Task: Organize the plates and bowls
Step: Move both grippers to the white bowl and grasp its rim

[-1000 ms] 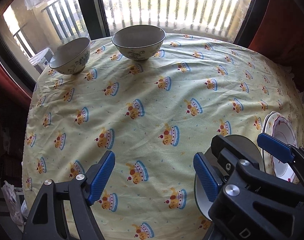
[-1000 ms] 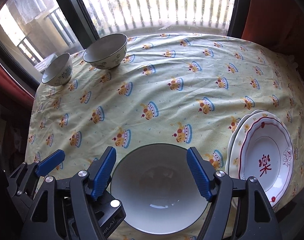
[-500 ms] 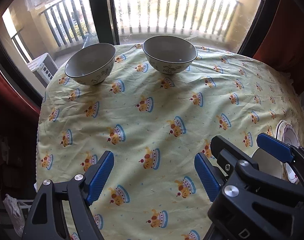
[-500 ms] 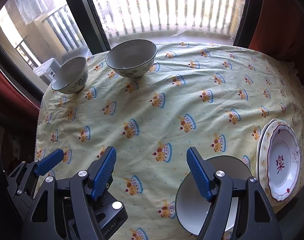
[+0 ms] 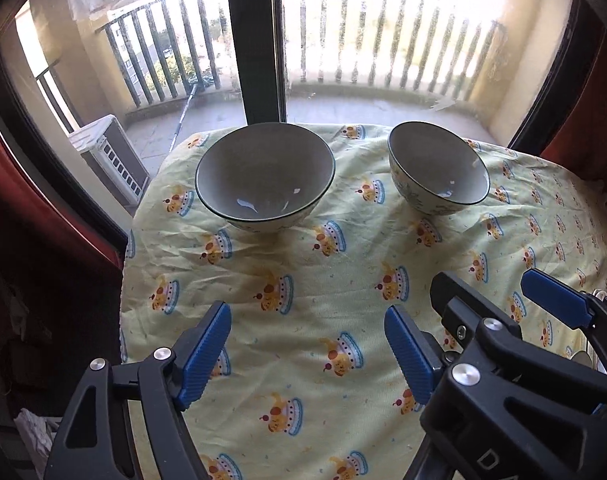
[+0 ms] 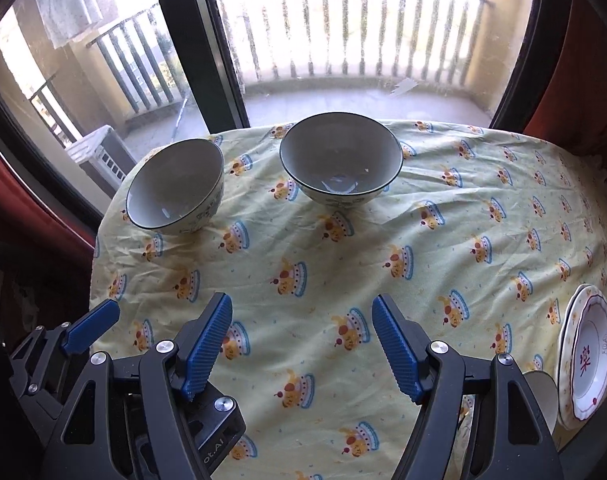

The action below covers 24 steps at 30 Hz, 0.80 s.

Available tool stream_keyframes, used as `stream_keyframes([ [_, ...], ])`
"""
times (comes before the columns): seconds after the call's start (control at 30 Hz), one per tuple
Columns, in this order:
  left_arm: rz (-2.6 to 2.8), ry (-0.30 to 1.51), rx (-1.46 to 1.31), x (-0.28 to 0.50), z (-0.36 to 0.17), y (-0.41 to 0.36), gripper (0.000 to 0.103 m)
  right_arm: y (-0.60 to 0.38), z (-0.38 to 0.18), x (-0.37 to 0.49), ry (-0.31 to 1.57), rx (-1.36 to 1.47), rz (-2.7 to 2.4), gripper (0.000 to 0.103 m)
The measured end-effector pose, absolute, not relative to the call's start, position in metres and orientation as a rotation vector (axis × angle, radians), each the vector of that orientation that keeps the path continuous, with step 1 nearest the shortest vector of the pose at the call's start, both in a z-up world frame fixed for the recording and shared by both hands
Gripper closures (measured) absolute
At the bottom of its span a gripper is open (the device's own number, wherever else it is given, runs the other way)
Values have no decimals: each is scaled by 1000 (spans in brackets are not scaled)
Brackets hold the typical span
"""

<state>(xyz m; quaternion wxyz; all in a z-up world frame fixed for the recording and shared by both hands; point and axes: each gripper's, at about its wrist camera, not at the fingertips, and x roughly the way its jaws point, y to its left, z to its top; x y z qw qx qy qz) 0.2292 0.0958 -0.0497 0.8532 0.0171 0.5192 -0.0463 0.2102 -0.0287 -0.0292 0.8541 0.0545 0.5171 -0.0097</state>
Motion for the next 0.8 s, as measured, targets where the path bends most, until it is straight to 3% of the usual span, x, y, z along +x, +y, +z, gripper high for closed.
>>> stream_keyframes([
  [0.23, -65, 1077, 46, 274, -52, 124, 23, 7, -30, 260, 1072, 104, -6, 30],
  [0.47, -37, 1063, 50, 316, -64, 143, 33, 28, -38, 302, 1063, 113, 2, 39],
  [0.67, -44, 1092, 17, 347, -83, 149, 36, 36, -56, 336, 1075, 152, 18, 49],
  [0.8, -41, 1093, 23, 360, -90, 151, 36, 38, -65, 350, 1073, 166, 16, 50],
])
